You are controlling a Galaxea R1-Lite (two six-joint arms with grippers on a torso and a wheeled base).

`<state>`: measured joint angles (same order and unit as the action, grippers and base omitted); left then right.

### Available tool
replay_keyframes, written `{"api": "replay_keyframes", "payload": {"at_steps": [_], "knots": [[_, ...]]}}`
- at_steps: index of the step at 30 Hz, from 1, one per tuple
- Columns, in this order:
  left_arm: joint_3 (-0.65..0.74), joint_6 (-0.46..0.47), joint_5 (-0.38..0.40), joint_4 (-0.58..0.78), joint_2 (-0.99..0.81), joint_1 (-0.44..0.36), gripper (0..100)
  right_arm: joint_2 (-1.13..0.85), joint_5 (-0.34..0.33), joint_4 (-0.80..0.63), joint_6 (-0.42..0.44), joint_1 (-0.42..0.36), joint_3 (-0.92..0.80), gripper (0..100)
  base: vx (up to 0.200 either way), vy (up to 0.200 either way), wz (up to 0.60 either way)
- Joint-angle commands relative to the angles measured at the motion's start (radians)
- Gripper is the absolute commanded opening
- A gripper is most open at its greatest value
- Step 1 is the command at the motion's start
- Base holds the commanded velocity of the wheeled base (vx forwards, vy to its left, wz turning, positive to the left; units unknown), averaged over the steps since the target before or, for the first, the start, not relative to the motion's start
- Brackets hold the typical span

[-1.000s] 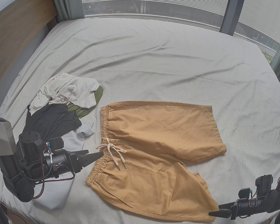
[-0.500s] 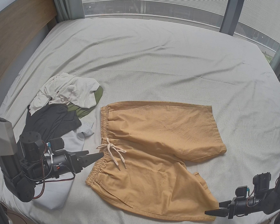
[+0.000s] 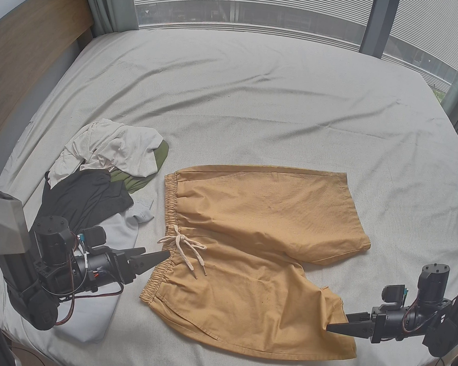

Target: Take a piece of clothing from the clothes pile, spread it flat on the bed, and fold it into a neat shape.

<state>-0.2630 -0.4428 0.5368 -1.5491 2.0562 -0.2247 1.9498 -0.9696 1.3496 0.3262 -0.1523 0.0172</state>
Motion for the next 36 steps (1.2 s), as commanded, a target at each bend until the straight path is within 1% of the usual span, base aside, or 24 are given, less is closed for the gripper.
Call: {"api": "replay_keyframes", "payload": {"at_steps": [1, 9, 14, 18, 21, 23, 28, 32, 34, 36], "knots": [[-0.002, 0.001, 0.0, 0.0, 0.005, 0.001, 100, -0.019, 0.003, 0.0, 0.001, -0.035, -0.016, 100, 0.0, 0.0, 0.0], [-0.004, 0.007, -0.001, 0.0, 0.004, 0.001, 100, 0.008, 0.011, 0.006, 0.001, -0.101, -0.01, 100, 0.0, 0.0, 0.0], [-0.005, 0.009, -0.001, -0.002, 0.002, 0.001, 100, 0.063, 0.092, 0.048, 0.008, -0.177, 0.038, 100, 0.0, 0.0, 0.0], [-0.007, 0.009, -0.001, -0.002, 0.002, 0.004, 100, 0.12, 0.149, 0.072, 0.051, -0.233, 0.118, 100, 0.0, 0.0, 0.0], [-0.005, 0.009, -0.001, -0.002, 0.002, 0.004, 100, 0.136, 0.189, 0.066, 0.059, -0.256, 0.167, 100, 0.0, 0.0, 0.0], [-0.005, 0.009, -0.001, -0.002, 0.002, 0.005, 100, 0.139, 0.198, 0.06, 0.06, -0.266, 0.175, 100, 0.0, 0.0, 0.0], [-0.005, 0.009, -0.001, -0.002, 0.004, 0.002, 100, 0.152, 0.209, 0.063, 0.063, -0.259, 0.159, 100, 0.0, 0.0, 0.0], [-0.004, 0.009, -0.001, -0.002, 0.002, 0.001, 100, 0.152, 0.284, 0.074, 0.071, -0.236, 0.095, 100, 0.0, 0.0, 0.0], [-0.005, 0.009, -0.001, -0.002, 0.002, 0.001, 100, 0.152, 0.295, 0.074, 0.071, -0.228, 0.082, 100, 0.0, 0.0, 0.0], [-0.005, 0.009, -0.001, -0.002, 0.004, 0.001, 100, 0.147, 0.305, 0.079, 0.071, -0.194, 0.049, 100, 0.0, 0.0, 0.0]]}}
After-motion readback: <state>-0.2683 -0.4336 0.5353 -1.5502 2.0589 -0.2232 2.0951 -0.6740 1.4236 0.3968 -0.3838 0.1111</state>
